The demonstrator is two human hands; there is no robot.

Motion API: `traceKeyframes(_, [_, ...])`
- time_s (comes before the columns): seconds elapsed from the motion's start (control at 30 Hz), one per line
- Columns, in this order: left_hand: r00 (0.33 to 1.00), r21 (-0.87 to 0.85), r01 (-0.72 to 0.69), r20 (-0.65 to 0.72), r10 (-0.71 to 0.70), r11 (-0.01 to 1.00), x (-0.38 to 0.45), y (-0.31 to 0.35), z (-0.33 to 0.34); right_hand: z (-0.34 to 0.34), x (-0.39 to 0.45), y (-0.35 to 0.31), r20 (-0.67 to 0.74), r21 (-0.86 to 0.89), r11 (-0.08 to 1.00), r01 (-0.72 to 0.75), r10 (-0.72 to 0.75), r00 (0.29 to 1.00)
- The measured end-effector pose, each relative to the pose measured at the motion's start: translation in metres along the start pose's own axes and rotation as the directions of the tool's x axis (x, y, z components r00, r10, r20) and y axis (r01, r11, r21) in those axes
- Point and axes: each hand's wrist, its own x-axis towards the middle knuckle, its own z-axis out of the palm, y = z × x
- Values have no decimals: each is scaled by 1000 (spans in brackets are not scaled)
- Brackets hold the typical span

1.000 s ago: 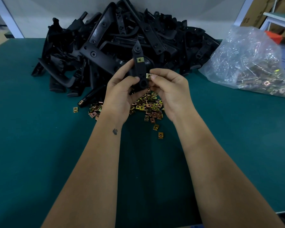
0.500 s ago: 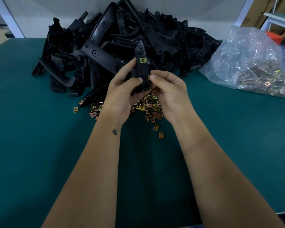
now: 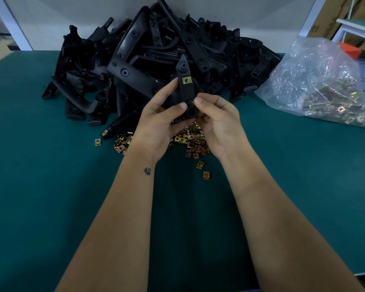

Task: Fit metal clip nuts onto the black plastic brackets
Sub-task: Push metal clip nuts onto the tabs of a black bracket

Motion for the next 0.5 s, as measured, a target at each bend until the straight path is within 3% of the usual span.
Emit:
traceKeyframes(0.17, [1000, 27, -3, 5, 3, 1000, 0, -3, 2, -2, 1, 1, -18, 39, 999, -7, 8, 1000])
traceKeyframes(0.5, [999, 64, 22, 42, -25, 998, -1, -1, -1, -5, 1, -2, 73, -21, 999, -25, 27, 997])
